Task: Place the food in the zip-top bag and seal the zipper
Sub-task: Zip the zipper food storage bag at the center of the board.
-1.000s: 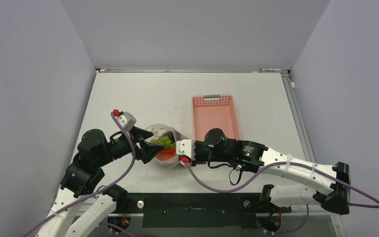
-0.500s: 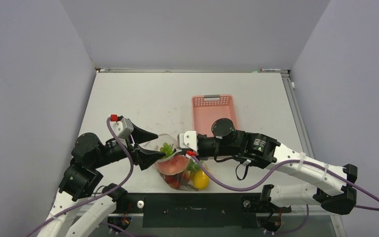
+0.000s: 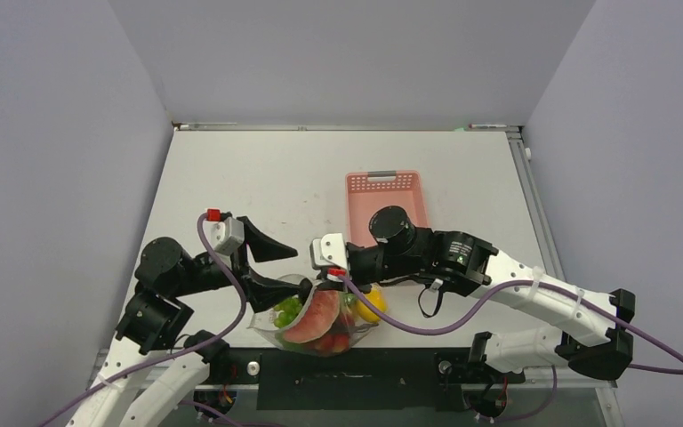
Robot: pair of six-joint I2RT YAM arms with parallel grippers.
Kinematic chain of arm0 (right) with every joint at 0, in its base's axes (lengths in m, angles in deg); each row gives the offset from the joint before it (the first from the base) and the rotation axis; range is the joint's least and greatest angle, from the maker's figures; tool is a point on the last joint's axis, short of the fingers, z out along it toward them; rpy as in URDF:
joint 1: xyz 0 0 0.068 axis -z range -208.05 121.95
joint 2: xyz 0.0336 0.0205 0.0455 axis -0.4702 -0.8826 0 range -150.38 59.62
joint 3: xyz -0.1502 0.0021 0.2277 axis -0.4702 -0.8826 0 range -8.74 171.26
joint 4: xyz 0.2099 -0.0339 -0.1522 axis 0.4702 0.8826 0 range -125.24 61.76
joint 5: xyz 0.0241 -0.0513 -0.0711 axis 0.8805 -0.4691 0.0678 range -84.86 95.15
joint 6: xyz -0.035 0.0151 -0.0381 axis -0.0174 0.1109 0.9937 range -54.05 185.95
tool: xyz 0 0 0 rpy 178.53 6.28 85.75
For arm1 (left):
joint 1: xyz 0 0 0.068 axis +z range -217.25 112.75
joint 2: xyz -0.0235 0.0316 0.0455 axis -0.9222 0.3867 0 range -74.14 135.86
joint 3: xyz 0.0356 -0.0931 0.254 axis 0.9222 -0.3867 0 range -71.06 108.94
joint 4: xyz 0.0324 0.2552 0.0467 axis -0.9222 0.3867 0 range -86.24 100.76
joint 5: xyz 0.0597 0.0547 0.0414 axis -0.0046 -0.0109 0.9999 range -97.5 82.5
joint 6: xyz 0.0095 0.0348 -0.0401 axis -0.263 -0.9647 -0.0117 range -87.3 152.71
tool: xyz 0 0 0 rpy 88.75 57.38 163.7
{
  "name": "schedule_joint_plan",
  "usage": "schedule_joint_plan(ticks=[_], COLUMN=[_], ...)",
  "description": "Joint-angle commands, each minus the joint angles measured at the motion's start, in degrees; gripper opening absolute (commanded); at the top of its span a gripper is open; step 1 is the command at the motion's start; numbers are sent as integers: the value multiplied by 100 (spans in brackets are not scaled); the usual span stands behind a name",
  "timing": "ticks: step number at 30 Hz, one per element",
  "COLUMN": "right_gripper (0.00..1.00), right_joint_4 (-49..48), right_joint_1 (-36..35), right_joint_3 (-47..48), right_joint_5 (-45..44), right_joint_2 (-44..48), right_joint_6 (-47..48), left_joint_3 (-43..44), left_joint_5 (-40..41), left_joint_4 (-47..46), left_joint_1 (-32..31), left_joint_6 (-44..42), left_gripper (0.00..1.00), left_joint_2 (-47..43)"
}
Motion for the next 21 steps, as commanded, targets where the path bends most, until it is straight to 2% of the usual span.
schedule_joint_plan(ticks=[1,10,21], right_gripper=[5,5,5], right_joint_4=[-220,259,498], right_joint_1=[-50,-63,-63], right_joint_3=[593,1353,1907], right_joint_5=[291,53,-161], right_joint_2=[-165,-675,-972], right_joint_6=[-152,-482,-926], left_joint_3=[-153,-363,-452], left_joint_5=[-438,-679,-364], left_joint_4=[-550,-765,-232], left_joint_1=[-46,-72,-171], left_joint_6=[204,443,73], left_gripper=[75,74,70], left_joint_2=[100,97,-59])
